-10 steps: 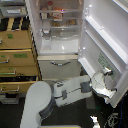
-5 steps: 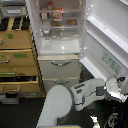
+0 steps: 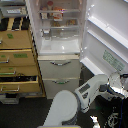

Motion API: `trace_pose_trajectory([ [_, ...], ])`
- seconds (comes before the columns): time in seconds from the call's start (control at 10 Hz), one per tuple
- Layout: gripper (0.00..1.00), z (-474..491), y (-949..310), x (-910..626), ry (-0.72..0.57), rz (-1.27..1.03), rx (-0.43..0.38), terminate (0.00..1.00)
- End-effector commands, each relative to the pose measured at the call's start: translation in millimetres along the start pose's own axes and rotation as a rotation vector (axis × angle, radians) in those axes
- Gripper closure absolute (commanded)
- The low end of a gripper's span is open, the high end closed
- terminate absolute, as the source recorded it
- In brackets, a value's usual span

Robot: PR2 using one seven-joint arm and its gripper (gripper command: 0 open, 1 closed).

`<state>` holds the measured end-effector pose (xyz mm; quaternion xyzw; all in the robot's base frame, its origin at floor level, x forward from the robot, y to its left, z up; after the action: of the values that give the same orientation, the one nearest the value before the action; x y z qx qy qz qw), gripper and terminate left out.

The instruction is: Opening the fridge

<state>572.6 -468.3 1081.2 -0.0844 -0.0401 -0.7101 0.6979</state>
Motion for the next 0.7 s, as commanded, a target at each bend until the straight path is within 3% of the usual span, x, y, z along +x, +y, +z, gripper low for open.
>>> trace_pose_trajectory([
  [0.1, 0.00, -224, -202, 280, 0.055, -0.204, -0.040, 0.00],
  [0.2, 0.00, -218, -123, 145, 0.088, -0.292, 0.061, 0.00],
  [0.3, 0.00, -224, -57, 45, 0.160, -0.296, 0.076, 0.00],
  [0.5, 0.00, -230, 123, -204, 0.324, -0.041, 0.132, 0.00],
  [0.7, 0.00, -197, 200, -353, 0.339, 0.173, 0.128, 0.00],
])
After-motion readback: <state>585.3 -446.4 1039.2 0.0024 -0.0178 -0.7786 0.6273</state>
